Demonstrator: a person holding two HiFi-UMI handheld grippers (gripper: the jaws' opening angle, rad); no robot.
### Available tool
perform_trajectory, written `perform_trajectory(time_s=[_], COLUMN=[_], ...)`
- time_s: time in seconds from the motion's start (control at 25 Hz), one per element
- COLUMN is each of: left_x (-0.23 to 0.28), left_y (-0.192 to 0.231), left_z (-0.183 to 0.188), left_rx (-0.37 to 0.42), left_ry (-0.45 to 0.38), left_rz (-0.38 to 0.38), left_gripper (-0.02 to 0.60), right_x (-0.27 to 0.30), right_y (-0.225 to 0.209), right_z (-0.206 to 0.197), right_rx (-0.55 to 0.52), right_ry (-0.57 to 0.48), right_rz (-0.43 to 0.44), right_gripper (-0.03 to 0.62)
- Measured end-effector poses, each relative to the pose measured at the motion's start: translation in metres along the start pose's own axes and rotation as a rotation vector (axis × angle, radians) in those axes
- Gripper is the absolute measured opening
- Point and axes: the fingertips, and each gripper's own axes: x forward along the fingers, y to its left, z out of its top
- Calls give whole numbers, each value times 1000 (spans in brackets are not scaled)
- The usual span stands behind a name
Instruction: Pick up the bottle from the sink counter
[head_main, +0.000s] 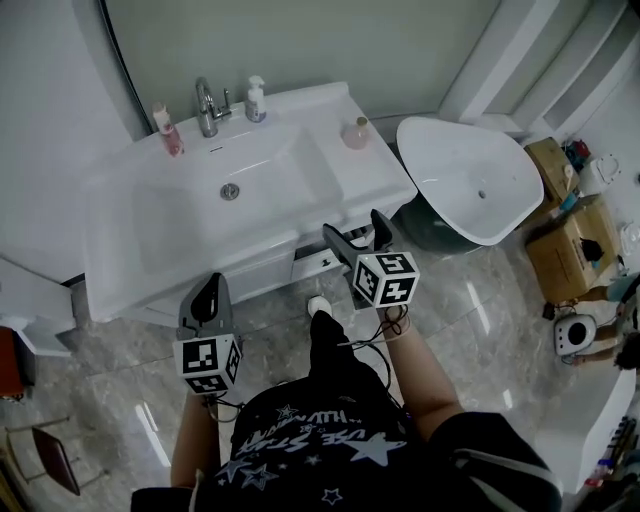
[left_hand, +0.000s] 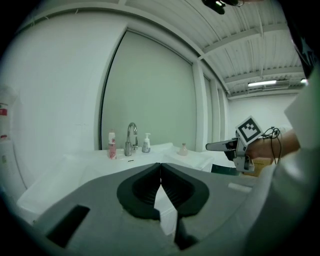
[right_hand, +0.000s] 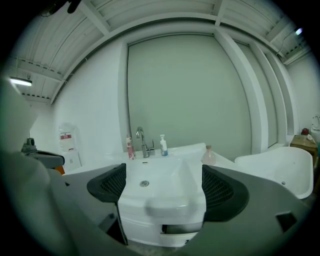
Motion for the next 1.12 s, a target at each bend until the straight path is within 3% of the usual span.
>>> perform_trajectory(time_s=[0.48,0.96,1.12], left_x=[168,290,318], left_y=[-10,-29,-35], left_z=[40,58,57], left_rx=[-3,1,-2], left_ry=[38,73,88], left_rz=[38,61,65], left_gripper=[18,18,18], right_x=[148,237,258], right_y=[-100,-193,-216], right_z=[41,45,39], right_rx=[-30,-25,-37], right_ry=[51,119,145], right_rz=[63,50,33], right_gripper=[453,451,396])
